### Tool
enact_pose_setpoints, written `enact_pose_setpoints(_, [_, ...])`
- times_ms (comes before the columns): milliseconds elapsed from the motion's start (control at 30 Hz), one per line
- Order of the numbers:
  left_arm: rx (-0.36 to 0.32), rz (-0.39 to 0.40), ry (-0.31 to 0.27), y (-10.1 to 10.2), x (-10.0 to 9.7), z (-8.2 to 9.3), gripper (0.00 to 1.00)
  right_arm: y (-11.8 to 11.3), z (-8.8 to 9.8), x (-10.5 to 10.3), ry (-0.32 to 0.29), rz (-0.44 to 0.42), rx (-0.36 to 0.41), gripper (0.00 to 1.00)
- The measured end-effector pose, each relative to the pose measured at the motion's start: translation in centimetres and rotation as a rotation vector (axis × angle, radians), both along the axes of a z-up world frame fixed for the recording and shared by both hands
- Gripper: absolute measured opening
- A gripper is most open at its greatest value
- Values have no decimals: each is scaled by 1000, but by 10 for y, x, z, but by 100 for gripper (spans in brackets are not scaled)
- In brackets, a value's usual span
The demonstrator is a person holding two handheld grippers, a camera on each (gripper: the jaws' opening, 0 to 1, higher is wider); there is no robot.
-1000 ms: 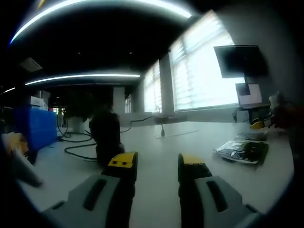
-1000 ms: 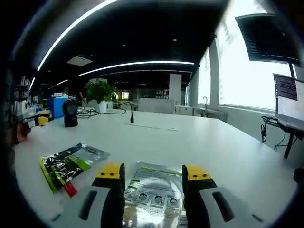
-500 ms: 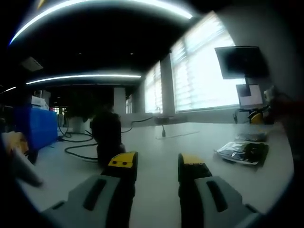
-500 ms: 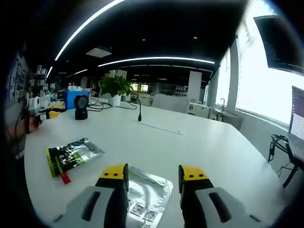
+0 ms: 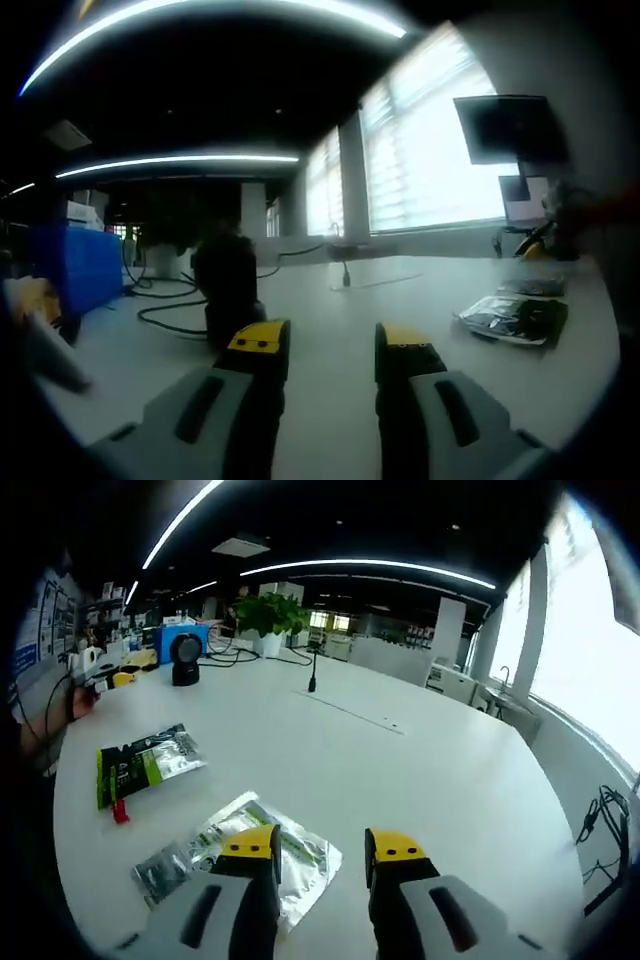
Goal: Clip sheet goods on table flip sheet goods clip sheet goods scan sheet goods put sheet goods back to table
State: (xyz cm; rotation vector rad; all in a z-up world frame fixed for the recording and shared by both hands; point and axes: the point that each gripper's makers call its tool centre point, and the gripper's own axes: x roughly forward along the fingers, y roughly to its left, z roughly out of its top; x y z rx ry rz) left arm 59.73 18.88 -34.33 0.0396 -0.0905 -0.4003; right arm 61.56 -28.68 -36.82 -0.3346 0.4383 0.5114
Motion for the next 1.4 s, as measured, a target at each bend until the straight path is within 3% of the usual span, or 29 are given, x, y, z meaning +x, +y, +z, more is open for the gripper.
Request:
enact_pose_setpoints(367, [20, -3, 4, -2, 0, -2, 27, -5, -38, 8, 110, 38, -52, 23])
enact_pose_setpoints(733, [16, -4, 0, -2, 0, -1, 27, -10, -38, 20, 125, 10, -43, 18])
enact_pose_setpoints(1033, [15, -2, 1, -1, 1, -2, 27, -8, -49, 17, 181, 30, -60, 17])
enact_pose_setpoints(1267, [18, -2, 2, -1, 1, -2, 27, -7, -53, 14, 247, 14, 13, 11])
enact_pose_setpoints(1400, [23, -3, 4, -2, 1, -3, 27, -5, -52, 14, 267, 15, -11, 11])
